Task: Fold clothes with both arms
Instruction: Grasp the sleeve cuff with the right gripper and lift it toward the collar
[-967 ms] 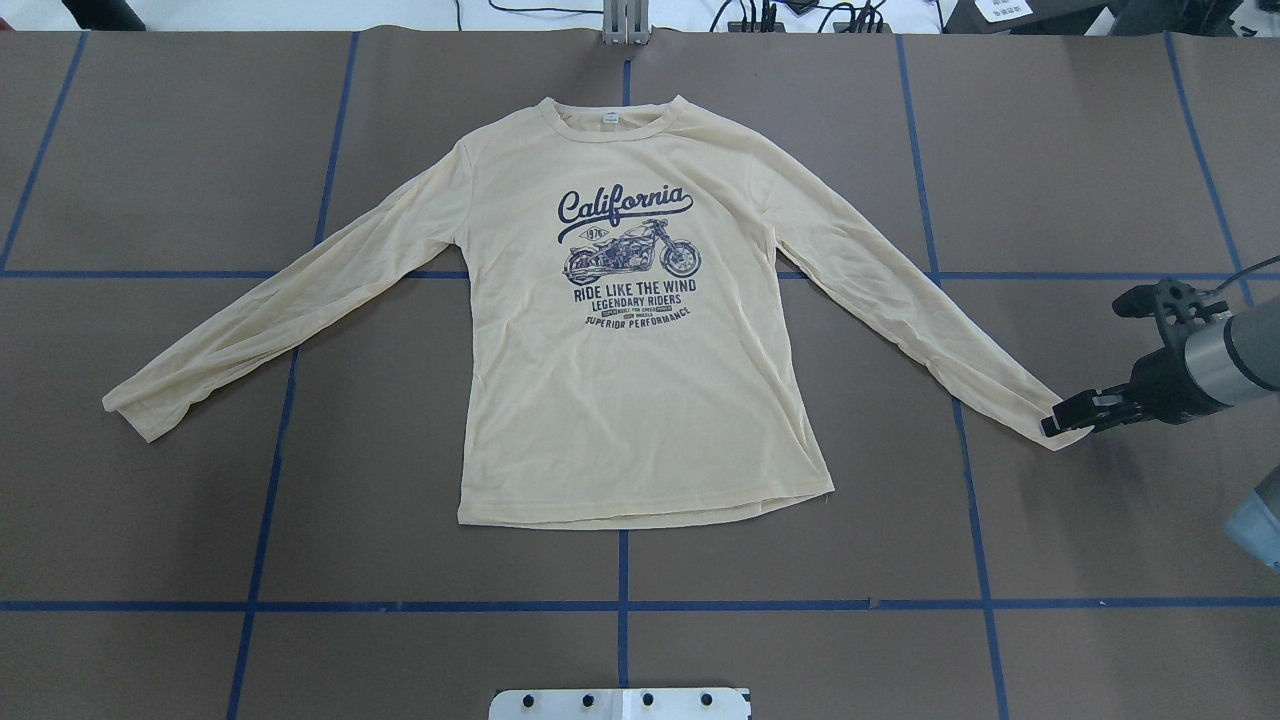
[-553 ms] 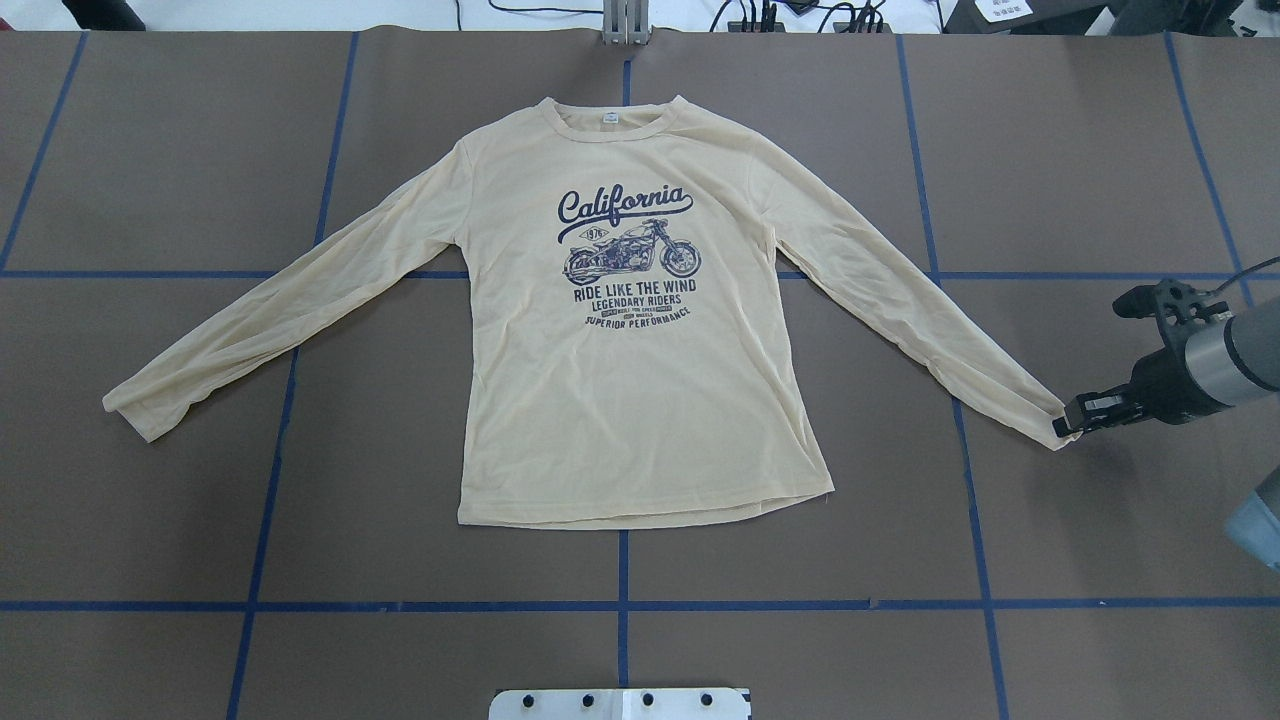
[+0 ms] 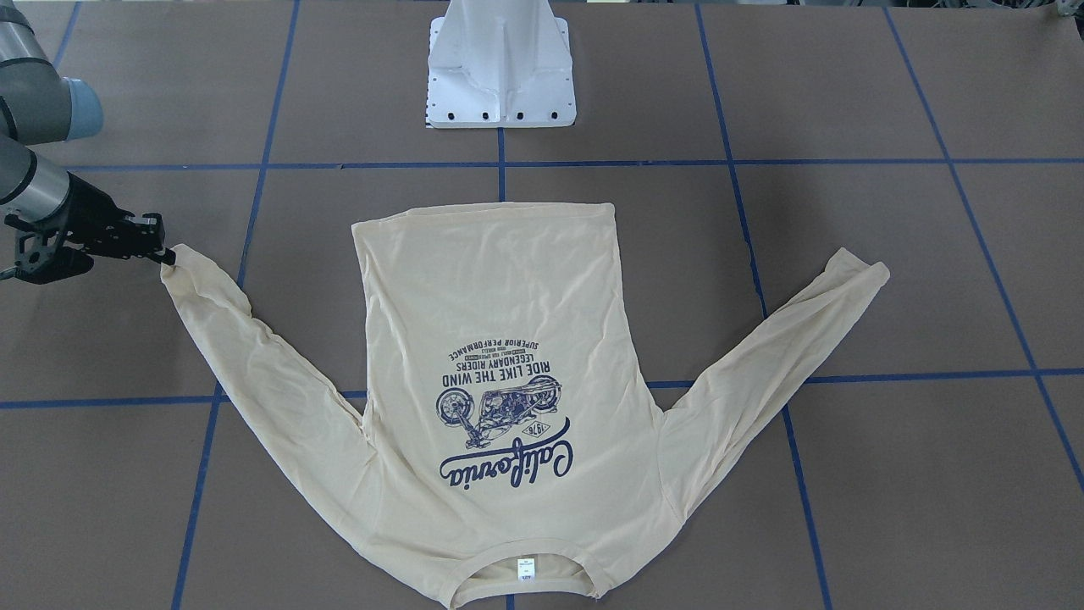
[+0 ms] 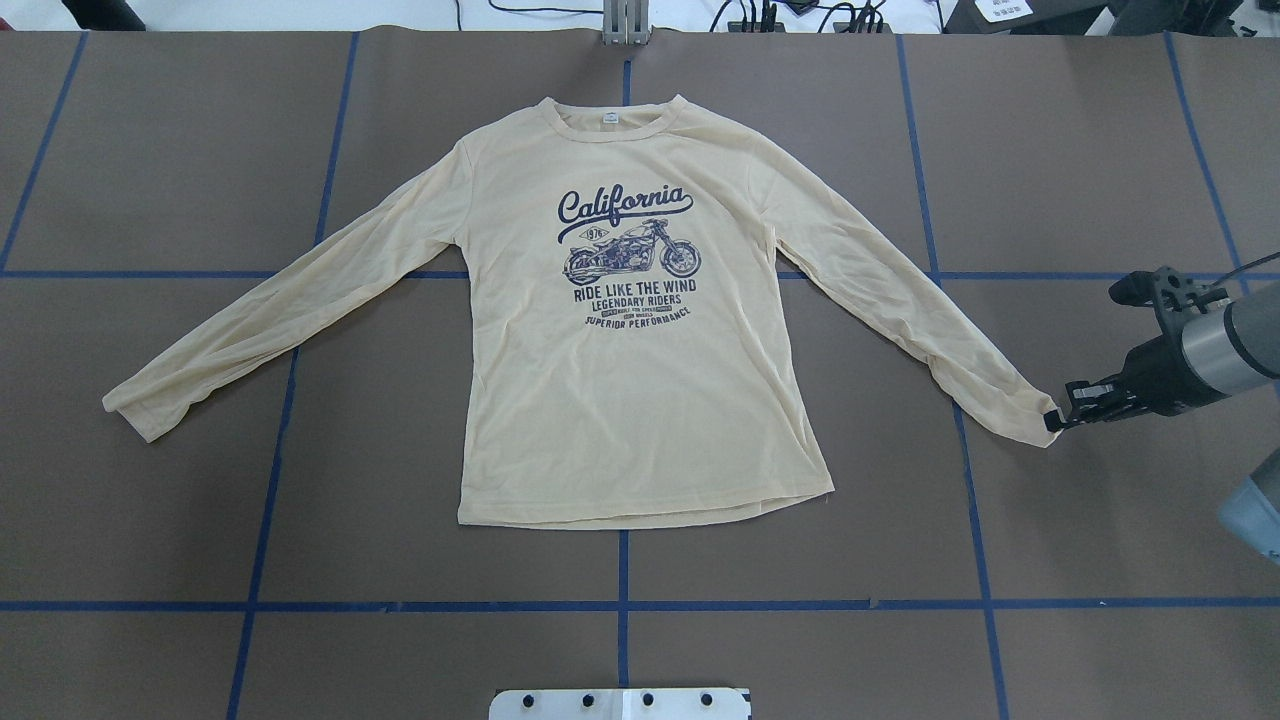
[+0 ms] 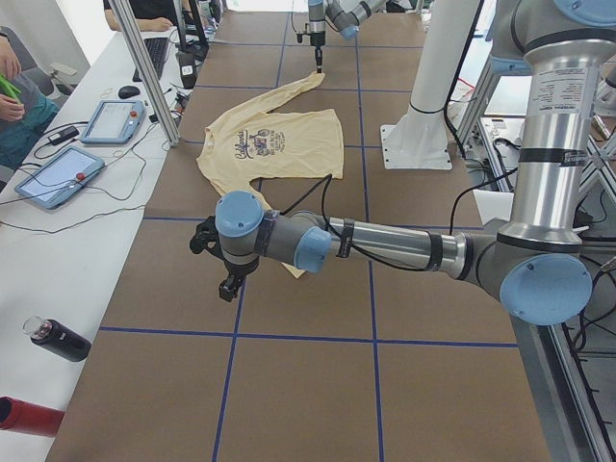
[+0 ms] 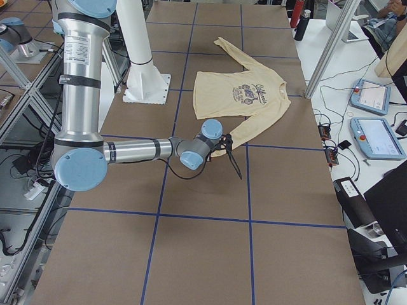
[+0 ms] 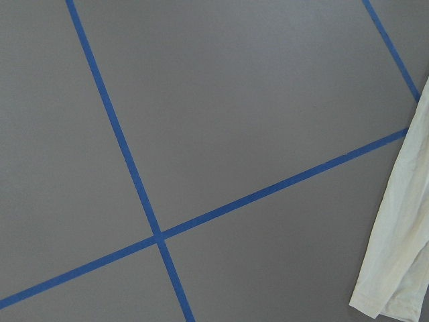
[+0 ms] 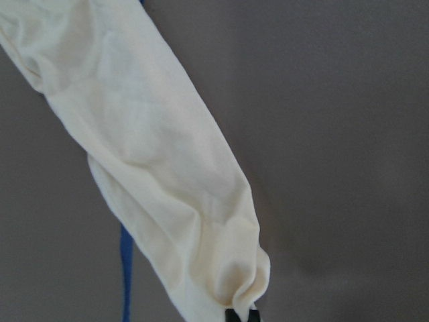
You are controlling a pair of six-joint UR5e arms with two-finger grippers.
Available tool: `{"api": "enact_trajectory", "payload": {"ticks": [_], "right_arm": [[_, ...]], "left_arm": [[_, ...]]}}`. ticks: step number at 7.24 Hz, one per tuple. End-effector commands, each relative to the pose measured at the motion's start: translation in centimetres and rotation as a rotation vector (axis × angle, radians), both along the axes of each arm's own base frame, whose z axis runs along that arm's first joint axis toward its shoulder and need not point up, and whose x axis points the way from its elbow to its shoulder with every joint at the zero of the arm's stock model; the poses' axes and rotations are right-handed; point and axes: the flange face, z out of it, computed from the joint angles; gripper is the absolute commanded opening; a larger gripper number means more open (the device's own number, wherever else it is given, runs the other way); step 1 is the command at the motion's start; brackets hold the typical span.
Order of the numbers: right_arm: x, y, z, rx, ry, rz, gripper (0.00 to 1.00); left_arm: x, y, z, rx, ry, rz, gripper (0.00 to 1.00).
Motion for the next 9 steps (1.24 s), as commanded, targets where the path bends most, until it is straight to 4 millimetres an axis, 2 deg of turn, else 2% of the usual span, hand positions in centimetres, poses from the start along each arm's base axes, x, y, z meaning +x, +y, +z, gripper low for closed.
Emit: {"api": "enact_trajectory", "payload": {"ticks": [1, 2, 3, 5, 6, 7, 9], "right_arm": [[3.6, -2.4, -4.8, -0.011, -0.146, -0.029, 0.00], [2.5, -4.3, -7.7, -0.015, -0.177, -0.019, 0.00], [0.4, -7.5, -11.7, -0.038, -0.195, 0.002, 0.00], [-4.5, -15.5, -19.9, -0.077, -0.166, 0.015, 0.00], [-6.7, -18.6, -22.4, -0.089, -0.140, 0.034, 0.00], [-8.2, -20.9, -23.5, -0.075, -0.122, 0.056, 0.00], [-12.2, -25.6, -28.1, -0.023, -0.086, 0.111, 0.00]], "left_arm": [[0.0, 0.0, -0.1, 0.002, 0.000, 0.000, 1.00], [0.0, 0.0, 0.0, 0.000, 0.001, 0.000, 1.00], [0.0, 0.0, 0.0, 0.000, 0.001, 0.000, 1.00], [0.0, 0.0, 0.1, -0.006, 0.002, -0.003, 1.00], [0.0, 0.0, 0.2, -0.010, 0.001, -0.005, 1.00], [0.0, -0.1, 0.4, -0.018, 0.003, -0.008, 1.00], [0.0, -0.1, 0.5, -0.021, 0.004, -0.009, 1.00]]}}
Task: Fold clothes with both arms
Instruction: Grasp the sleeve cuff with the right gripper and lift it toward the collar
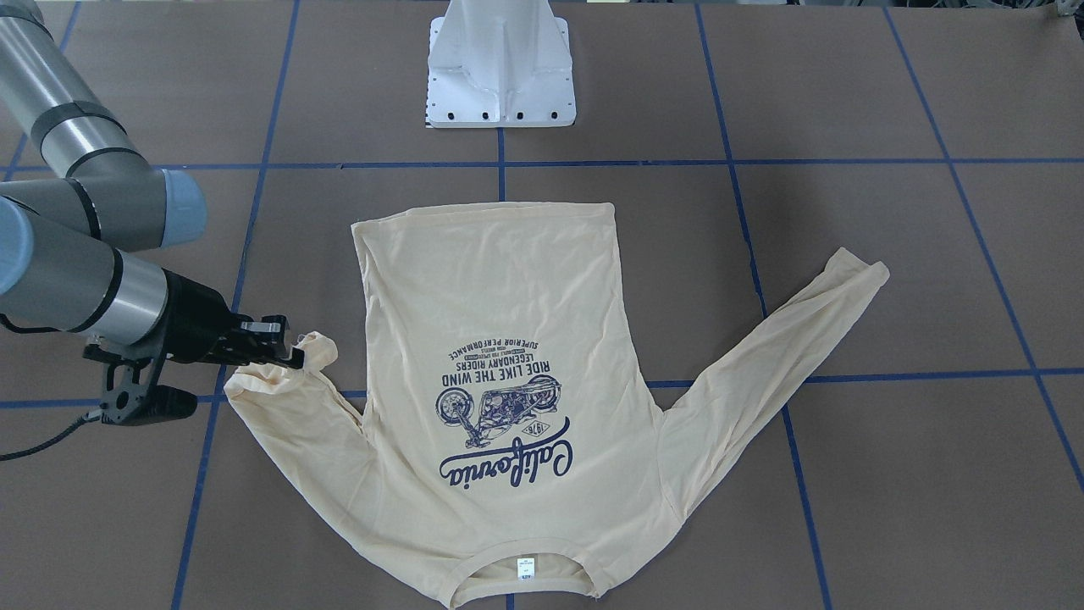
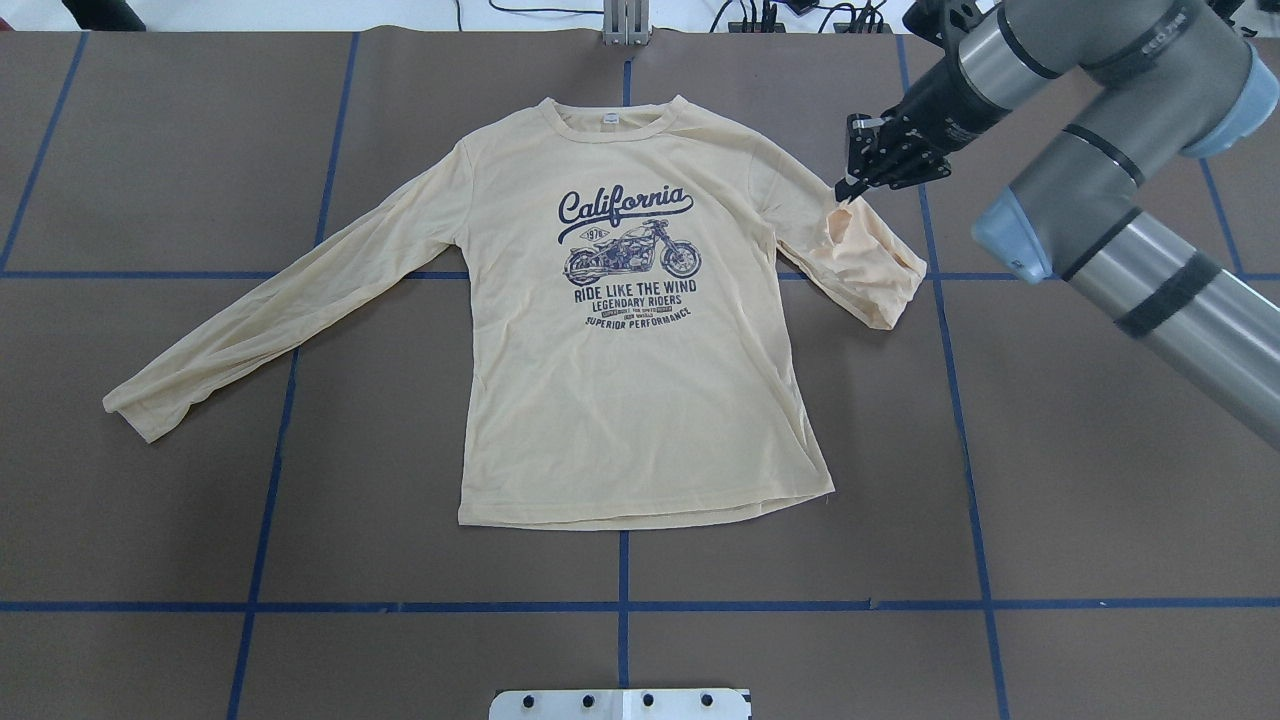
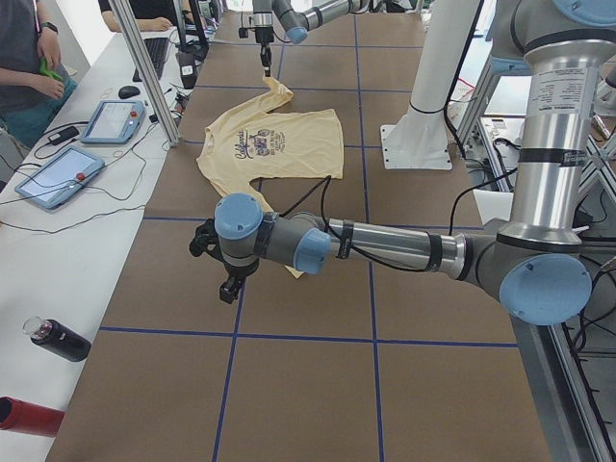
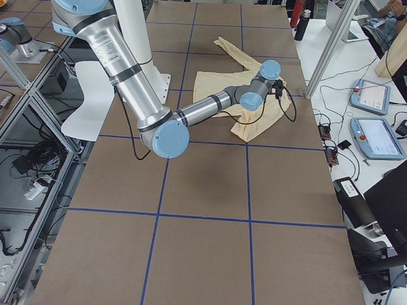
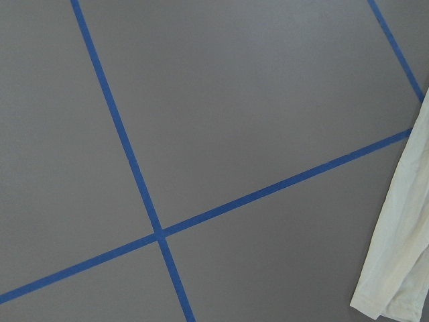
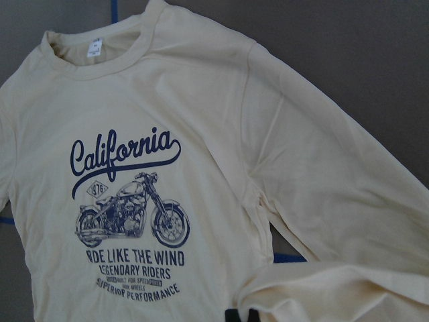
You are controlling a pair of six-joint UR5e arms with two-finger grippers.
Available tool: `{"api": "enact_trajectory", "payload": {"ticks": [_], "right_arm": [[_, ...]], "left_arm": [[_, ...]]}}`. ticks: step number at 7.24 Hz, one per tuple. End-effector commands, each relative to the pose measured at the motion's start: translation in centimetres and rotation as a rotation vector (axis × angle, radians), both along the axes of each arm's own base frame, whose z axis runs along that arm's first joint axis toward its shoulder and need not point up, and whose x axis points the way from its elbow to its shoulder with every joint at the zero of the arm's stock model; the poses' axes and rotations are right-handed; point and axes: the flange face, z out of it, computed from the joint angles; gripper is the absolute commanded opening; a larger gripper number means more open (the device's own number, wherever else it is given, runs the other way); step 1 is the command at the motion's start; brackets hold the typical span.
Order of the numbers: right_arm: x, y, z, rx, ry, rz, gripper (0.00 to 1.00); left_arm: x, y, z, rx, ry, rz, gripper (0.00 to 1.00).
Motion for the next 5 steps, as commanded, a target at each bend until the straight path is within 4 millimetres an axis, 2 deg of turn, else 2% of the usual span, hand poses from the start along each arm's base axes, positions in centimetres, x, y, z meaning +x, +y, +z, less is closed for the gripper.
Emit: {"api": "enact_trajectory", "payload": {"ticks": [1, 3, 5], "right_arm": [[-5.9, -4.2, -6.4, 0.066, 0.043, 0.051, 0.00], [-10.2, -4.6, -11.5, 0.144, 0.066, 0.093, 0.00], [-15.5, -4.9, -15.6, 0.194, 0.104, 0.133, 0.00]], "left_arm": [[0.1, -0.1, 0.0, -0.006, 0.001, -0.004, 1.00], [0.1, -0.2, 0.2, -0.011, 0.000, -0.005, 1.00], [0.0, -0.2, 0.7, -0.019, 0.001, -0.005, 1.00]]}}
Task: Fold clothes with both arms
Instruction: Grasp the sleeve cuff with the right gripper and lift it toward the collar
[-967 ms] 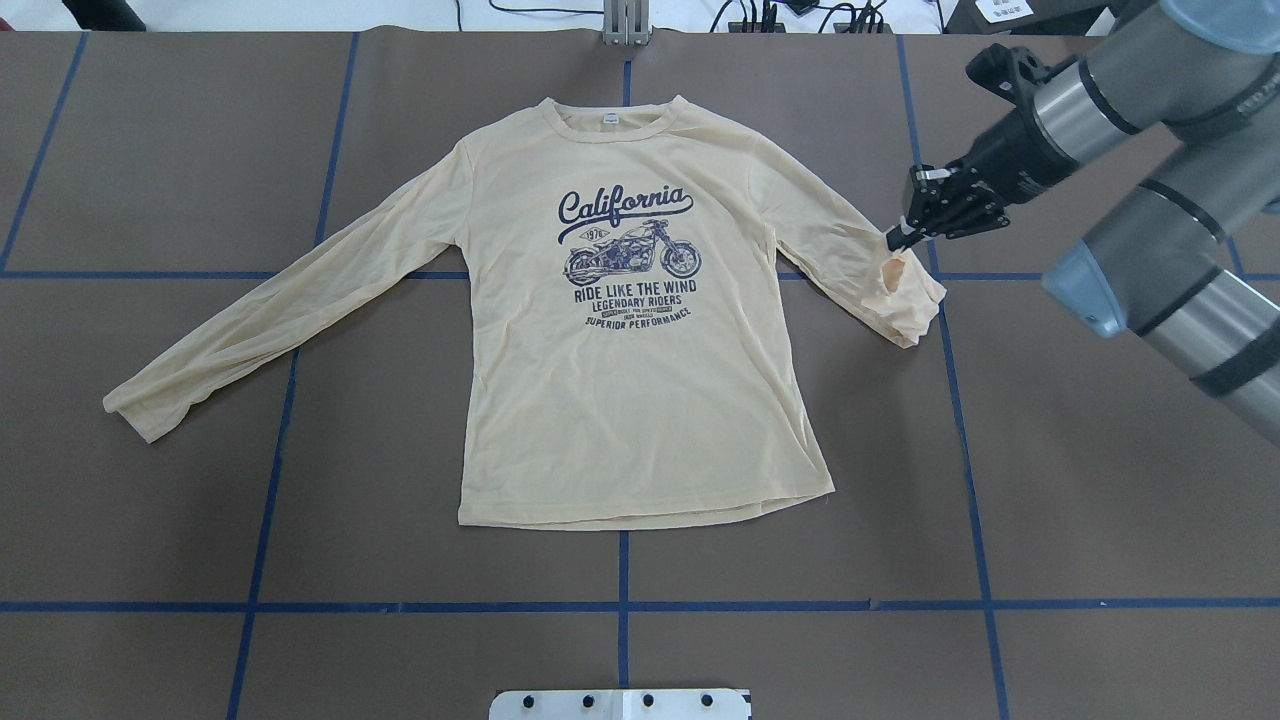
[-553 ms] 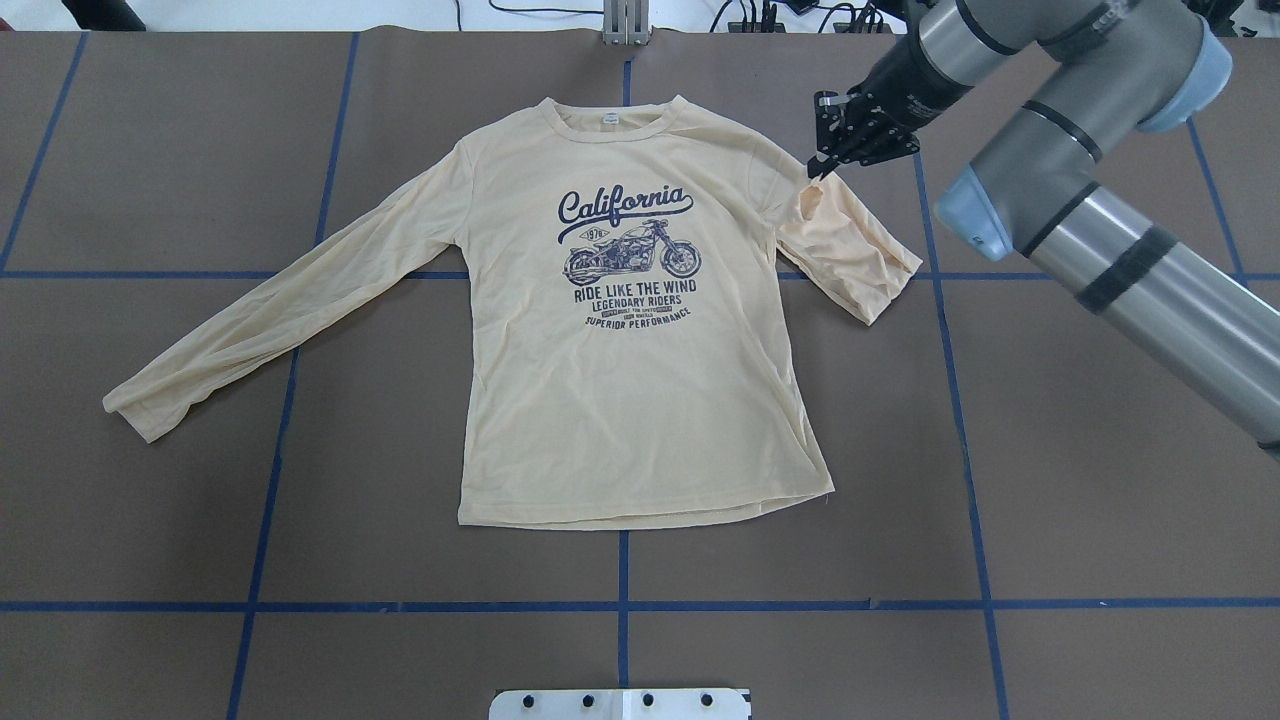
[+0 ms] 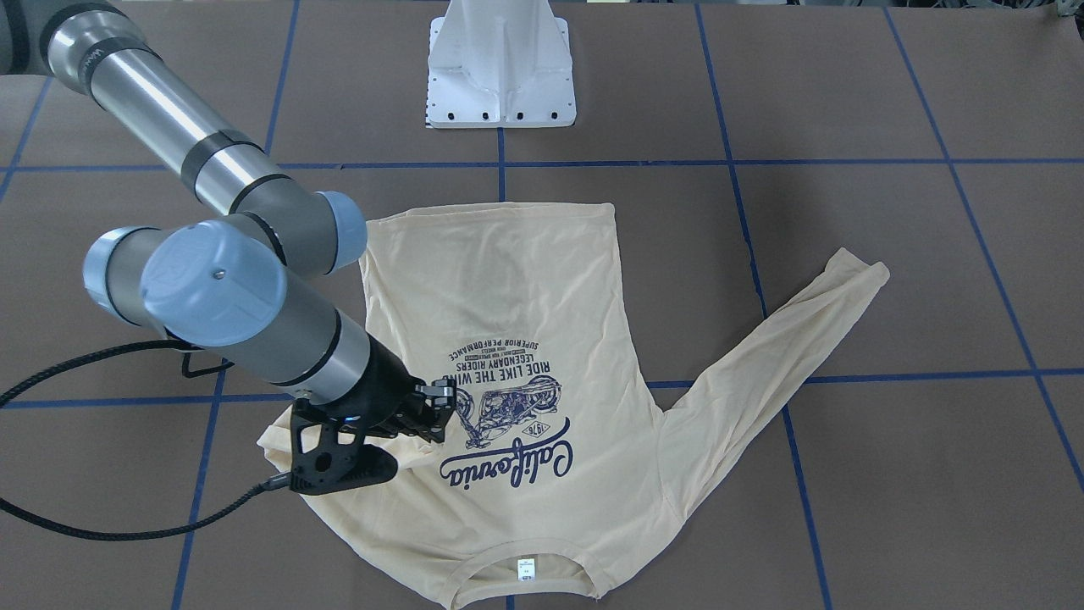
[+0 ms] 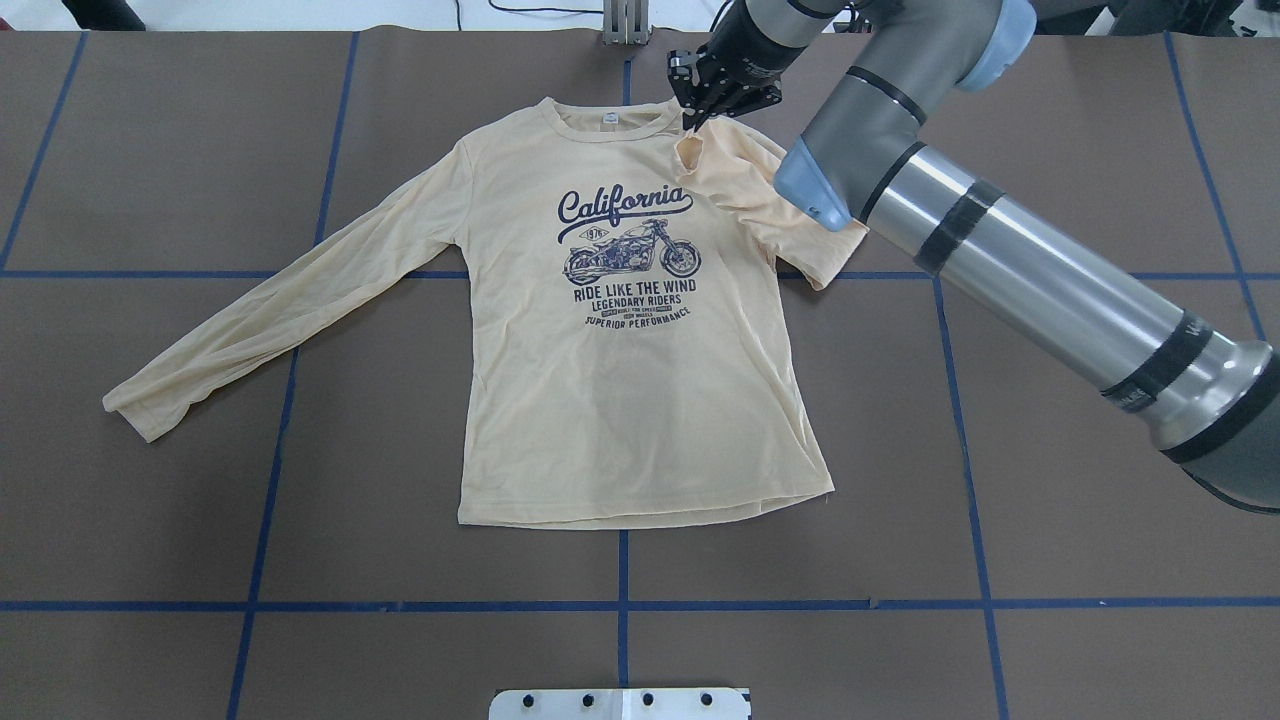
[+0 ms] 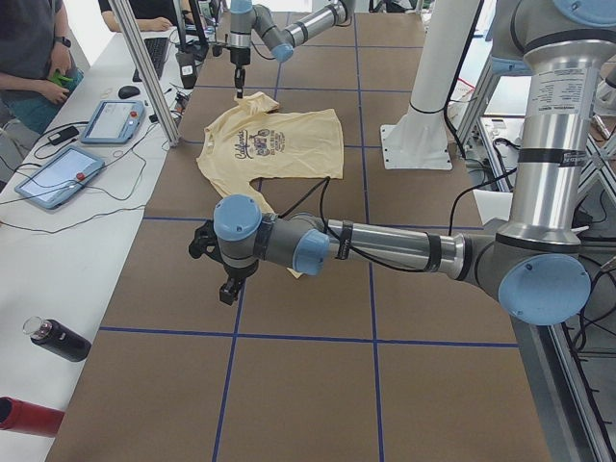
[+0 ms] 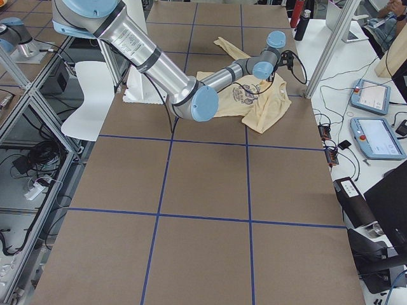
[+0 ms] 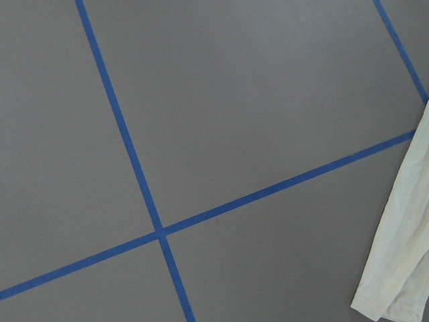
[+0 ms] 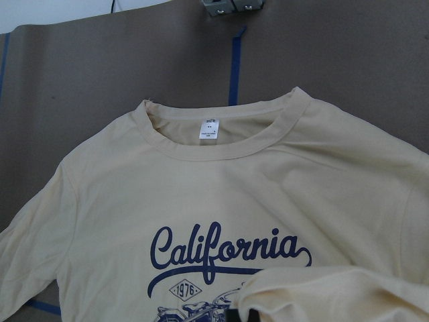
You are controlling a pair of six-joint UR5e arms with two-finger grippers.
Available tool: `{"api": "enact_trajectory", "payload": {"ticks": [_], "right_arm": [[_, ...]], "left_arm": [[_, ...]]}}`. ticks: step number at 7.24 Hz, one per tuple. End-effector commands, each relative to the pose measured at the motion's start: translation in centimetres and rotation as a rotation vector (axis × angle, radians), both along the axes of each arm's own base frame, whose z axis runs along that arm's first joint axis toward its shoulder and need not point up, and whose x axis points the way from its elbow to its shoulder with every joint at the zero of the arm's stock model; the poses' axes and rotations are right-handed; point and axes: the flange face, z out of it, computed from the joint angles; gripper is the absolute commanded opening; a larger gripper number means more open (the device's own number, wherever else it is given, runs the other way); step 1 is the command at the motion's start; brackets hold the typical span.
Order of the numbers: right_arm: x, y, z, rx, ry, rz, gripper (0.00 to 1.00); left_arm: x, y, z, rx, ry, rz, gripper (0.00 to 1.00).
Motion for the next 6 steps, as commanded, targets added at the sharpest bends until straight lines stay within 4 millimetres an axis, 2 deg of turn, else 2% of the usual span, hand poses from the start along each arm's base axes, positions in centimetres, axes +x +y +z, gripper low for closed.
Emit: {"api": "enact_trajectory", "payload": {"ticks": [1, 2, 3, 6], "right_arm": [[-7.4, 0.2, -3.6, 0.099, 0.021, 0.059, 0.00], [-11.0, 0.0, -5.4, 0.144, 0.024, 0.093, 0.00], [-11.3, 0.1, -7.5, 0.164, 0.007, 0.100, 0.00], [-10.0, -0.3, -10.4, 0.242, -0.059, 0.165, 0.00]], "left_arm": [[0.0, 0.0, 0.3, -0.006, 0.001, 0.000, 1.00], [0.0, 0.0, 0.5, -0.009, 0.001, 0.000, 1.00], [0.0, 0.0, 0.9, -0.018, 0.000, 0.000, 1.00], [-0.1, -0.5, 2.2, -0.012, -0.001, -0.002, 1.00]]}}
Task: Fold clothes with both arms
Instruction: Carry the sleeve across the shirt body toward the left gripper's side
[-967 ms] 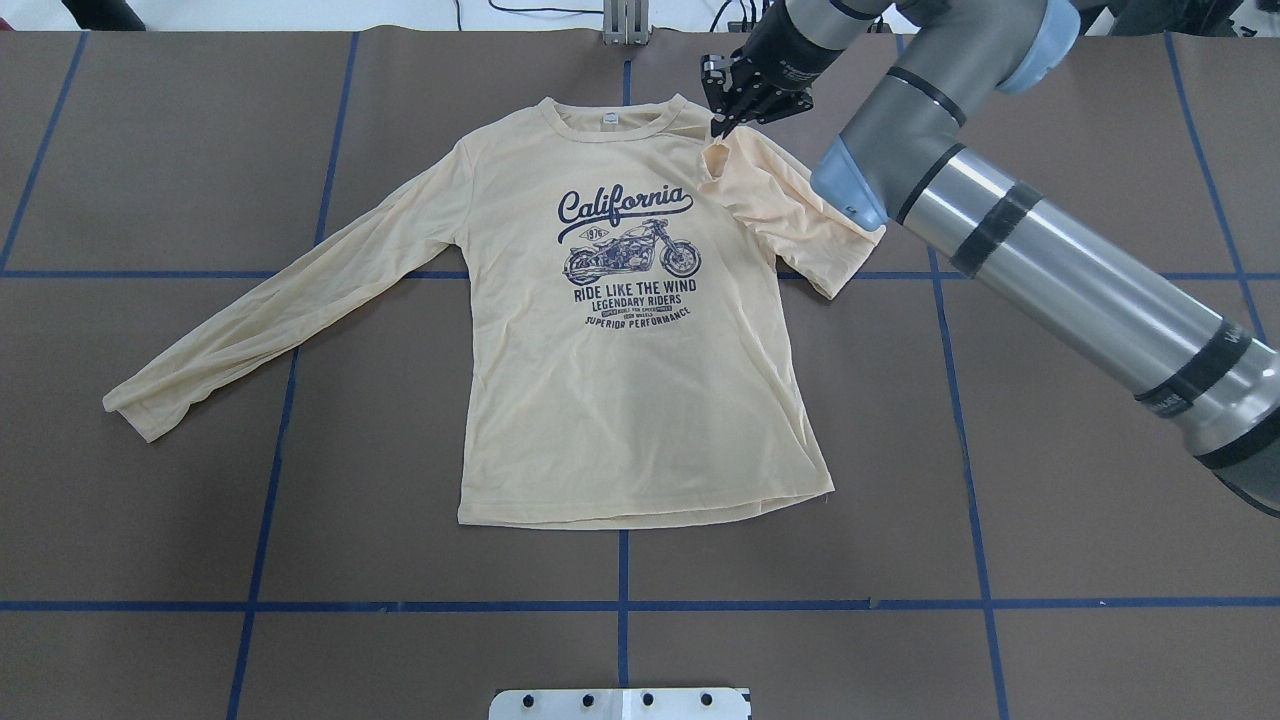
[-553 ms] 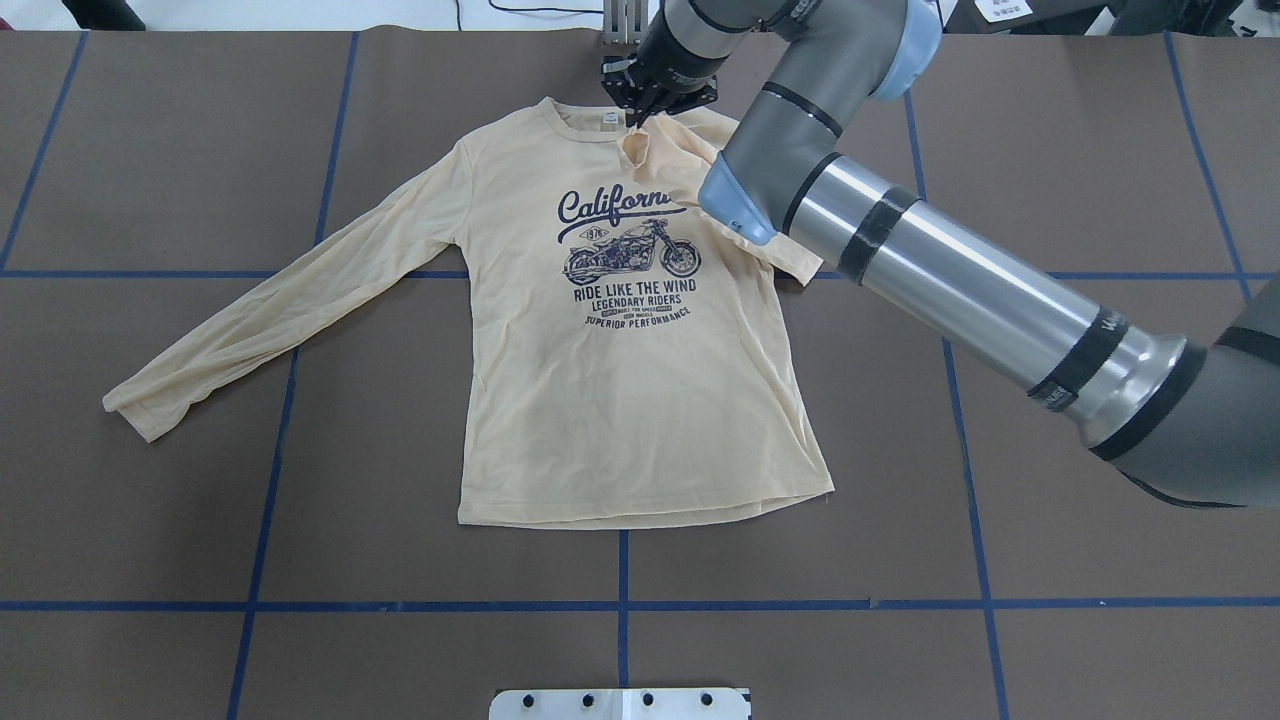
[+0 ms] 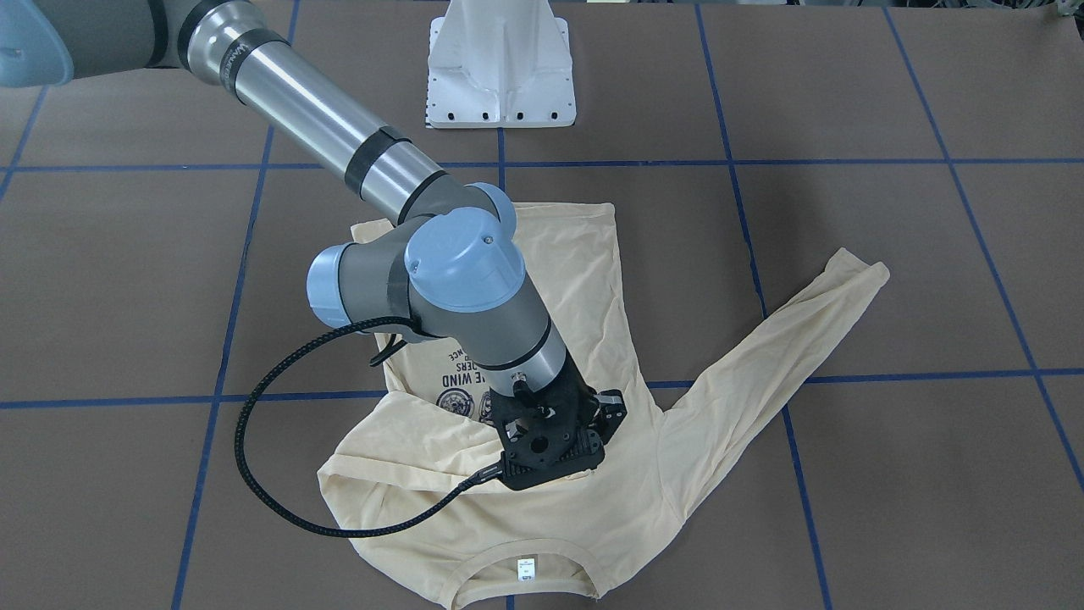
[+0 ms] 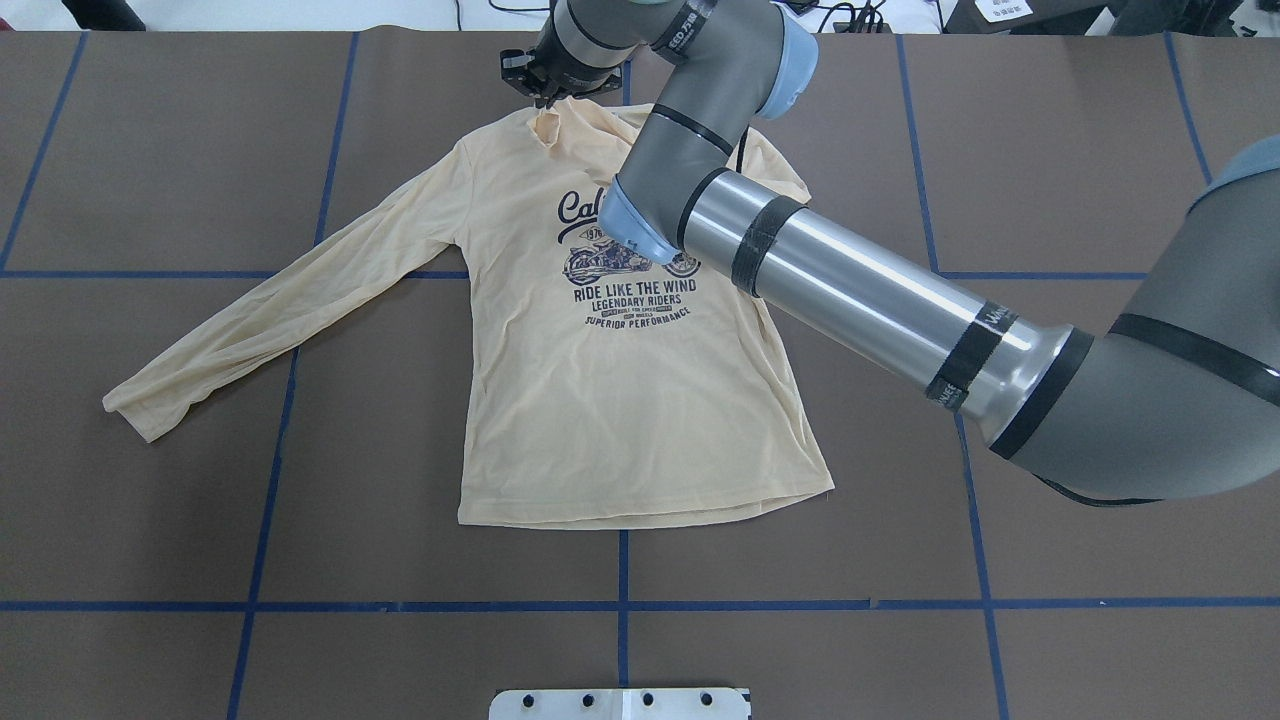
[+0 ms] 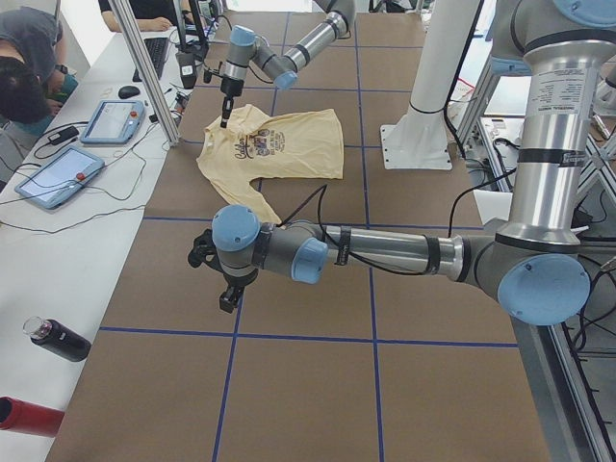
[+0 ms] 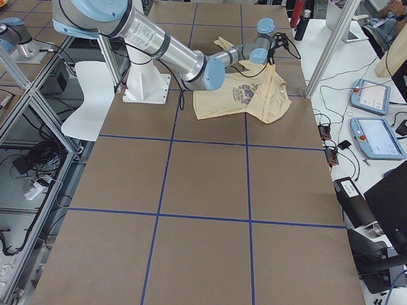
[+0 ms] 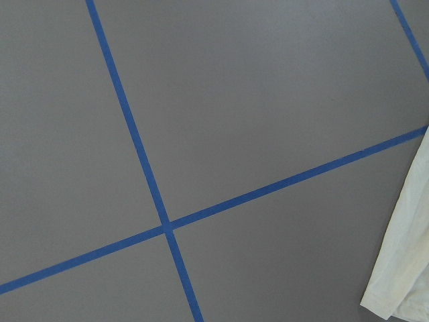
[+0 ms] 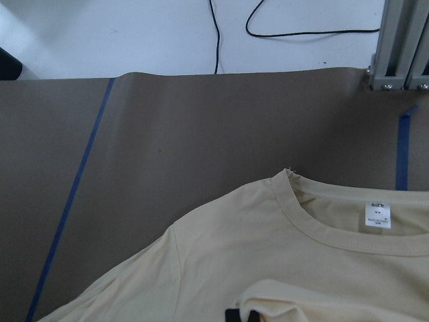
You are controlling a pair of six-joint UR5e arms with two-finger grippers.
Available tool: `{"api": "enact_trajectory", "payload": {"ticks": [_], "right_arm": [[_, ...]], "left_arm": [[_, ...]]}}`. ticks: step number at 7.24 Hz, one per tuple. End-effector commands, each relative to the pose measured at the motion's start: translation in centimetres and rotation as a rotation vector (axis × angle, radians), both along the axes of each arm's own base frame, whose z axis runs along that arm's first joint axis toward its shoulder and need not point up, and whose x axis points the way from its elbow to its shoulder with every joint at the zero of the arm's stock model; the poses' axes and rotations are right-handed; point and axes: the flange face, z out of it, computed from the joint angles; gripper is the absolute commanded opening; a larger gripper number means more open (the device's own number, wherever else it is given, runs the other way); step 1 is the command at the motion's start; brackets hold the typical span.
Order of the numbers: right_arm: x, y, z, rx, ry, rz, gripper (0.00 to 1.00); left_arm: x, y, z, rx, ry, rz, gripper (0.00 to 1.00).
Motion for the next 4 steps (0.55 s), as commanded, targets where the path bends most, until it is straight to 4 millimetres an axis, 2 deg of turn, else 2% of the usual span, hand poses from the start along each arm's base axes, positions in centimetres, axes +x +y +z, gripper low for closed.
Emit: {"api": "enact_trajectory", "payload": {"ticks": [1, 3, 4], "right_arm": [[1.1, -0.2, -3.0, 0.062, -0.051, 0.054, 0.00], [1.3, 0.5, -5.5, 0.101, -0.081, 0.073, 0.00], [0.4, 1.3, -6.6, 0.114, -0.086, 0.081, 0.00]], "left_arm": [[0.0, -0.3, 0.3, 0.001, 0.000, -0.002, 1.00], [-0.2, -0.3, 0.4, -0.001, 0.000, -0.005, 1.00], [-0.5, -0.2, 0.5, -0.002, 0.000, -0.010, 1.00]]}}
